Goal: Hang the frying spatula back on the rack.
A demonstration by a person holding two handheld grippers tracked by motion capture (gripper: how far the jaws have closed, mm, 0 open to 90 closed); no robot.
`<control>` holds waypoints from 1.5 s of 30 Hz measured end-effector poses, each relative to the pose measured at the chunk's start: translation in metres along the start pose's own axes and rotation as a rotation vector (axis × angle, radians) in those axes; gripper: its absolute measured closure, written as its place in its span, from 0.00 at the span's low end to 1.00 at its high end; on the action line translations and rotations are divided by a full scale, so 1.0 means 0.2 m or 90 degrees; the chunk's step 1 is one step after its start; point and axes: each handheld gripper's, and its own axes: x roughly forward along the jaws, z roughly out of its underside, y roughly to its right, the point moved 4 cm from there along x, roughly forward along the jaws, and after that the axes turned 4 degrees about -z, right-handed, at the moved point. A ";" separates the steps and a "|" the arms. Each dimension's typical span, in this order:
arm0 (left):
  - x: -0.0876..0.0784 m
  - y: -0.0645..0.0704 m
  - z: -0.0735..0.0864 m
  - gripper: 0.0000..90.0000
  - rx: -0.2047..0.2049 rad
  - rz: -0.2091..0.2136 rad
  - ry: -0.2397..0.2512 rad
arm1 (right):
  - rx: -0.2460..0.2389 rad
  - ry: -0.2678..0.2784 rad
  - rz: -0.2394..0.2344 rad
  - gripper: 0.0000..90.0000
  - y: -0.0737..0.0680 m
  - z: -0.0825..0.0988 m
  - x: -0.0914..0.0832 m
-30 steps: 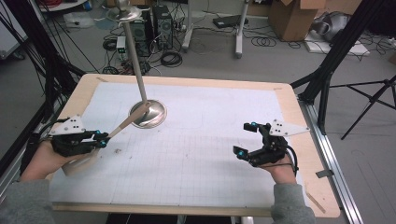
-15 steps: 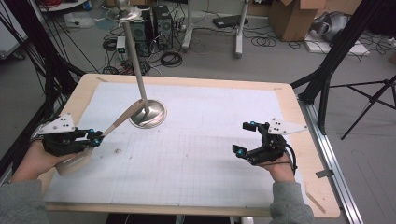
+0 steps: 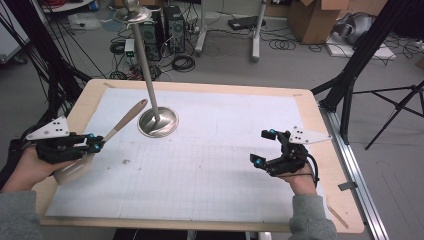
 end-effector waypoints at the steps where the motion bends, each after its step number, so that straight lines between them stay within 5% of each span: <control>1: -0.01 -0.01 -0.01 0.86 0.006 -0.004 -0.004 | -0.002 -0.001 0.002 0.01 0.00 0.00 0.00; 7: -0.05 -0.05 -0.06 0.86 0.005 0.005 0.017 | -0.004 -0.003 -0.001 0.01 -0.01 -0.01 0.01; 11: -0.07 -0.07 -0.10 0.86 0.024 0.008 0.010 | -0.003 -0.008 -0.001 0.01 -0.01 0.00 0.01; 21: -0.13 -0.14 -0.14 0.86 0.023 -0.003 -0.005 | -0.012 -0.001 0.001 0.01 -0.01 -0.01 0.00; 29: -0.20 -0.22 -0.14 0.86 -0.003 -0.033 -0.004 | -0.007 -0.010 0.006 0.01 -0.02 0.00 0.00; 45: -0.38 -0.28 -0.22 0.86 -0.016 -0.035 0.041 | -0.005 -0.003 0.009 0.01 -0.01 0.00 -0.01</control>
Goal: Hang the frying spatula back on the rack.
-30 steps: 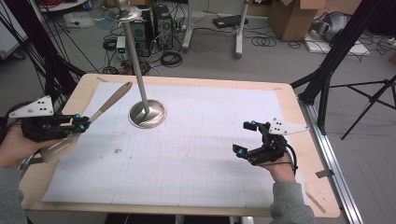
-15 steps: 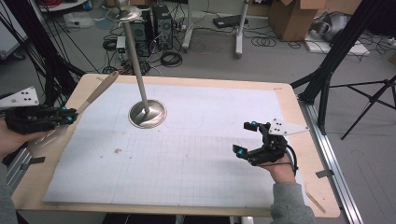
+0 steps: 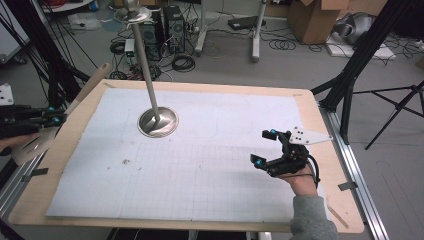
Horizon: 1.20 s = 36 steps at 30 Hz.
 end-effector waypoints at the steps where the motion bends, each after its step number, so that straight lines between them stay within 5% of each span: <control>1: 0.00 0.00 -0.01 0.86 0.003 -0.001 -0.002 | -0.001 0.001 -0.002 0.01 0.00 0.00 0.00; 13: -0.02 -0.03 -0.10 0.86 -0.006 -0.019 0.005 | 0.003 0.007 -0.002 0.01 0.01 0.00 -0.01; 36: -0.02 -0.10 -0.18 0.86 -0.015 -0.010 0.023 | -0.004 -0.014 -0.002 0.01 0.00 0.01 0.00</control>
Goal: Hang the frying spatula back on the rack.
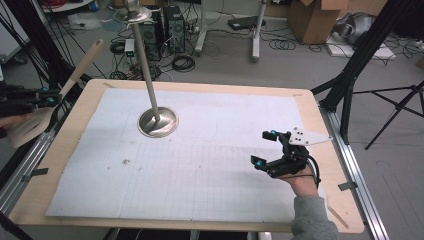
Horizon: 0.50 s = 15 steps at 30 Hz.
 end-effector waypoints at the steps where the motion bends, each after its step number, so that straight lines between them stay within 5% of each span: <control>1: 0.00 0.00 -0.01 0.86 0.001 0.000 0.002 | -0.001 0.000 0.000 0.01 0.00 0.00 0.00; 15: -0.05 -0.01 -0.10 0.86 -0.005 -0.005 0.025 | -0.001 0.010 -0.002 0.01 0.00 0.00 -0.01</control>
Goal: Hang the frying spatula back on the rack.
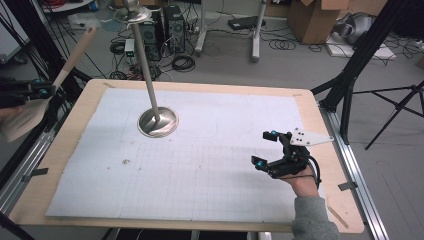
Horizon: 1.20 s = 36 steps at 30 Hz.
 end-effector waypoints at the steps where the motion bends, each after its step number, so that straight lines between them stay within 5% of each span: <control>1: 0.00 0.00 -0.01 0.86 0.001 0.000 0.002 | 0.003 0.002 -0.001 0.01 0.00 0.00 0.00; 20: 0.03 0.03 -0.08 0.86 -0.021 0.017 0.031 | 0.001 0.004 0.001 0.01 0.00 0.00 -0.01; 36: 0.08 0.03 -0.08 0.86 -0.025 0.024 0.021 | 0.000 0.022 0.005 0.01 -0.01 -0.02 -0.05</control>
